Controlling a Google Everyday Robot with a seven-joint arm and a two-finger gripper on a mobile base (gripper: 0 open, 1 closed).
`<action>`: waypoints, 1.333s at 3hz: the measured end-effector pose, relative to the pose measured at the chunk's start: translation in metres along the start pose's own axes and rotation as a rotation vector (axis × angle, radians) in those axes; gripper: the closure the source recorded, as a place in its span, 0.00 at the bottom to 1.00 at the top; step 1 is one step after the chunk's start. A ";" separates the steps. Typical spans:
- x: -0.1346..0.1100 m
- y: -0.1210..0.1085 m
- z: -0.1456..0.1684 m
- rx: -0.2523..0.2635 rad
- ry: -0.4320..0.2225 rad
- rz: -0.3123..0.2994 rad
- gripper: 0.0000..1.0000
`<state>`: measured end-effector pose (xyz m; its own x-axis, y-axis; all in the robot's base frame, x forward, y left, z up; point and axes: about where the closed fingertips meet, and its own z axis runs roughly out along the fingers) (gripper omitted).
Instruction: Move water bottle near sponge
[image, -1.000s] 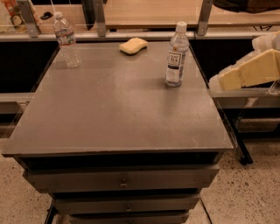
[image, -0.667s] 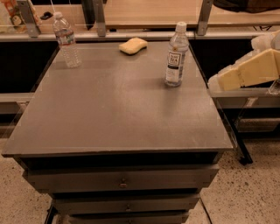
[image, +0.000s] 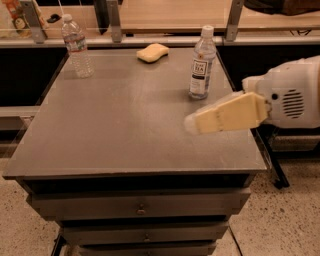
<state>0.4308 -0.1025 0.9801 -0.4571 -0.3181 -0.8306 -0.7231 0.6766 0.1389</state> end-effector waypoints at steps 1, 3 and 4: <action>0.008 0.047 0.037 -0.024 -0.076 0.001 0.00; 0.040 0.084 0.106 0.015 -0.168 -0.032 0.00; 0.050 0.079 0.136 0.060 -0.183 -0.049 0.00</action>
Offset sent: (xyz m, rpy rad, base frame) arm -0.0371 0.1304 -0.0756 0.1307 -0.1977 0.0046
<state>0.4213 0.0255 0.8760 -0.3163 -0.2296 -0.9205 -0.7076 0.7034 0.0677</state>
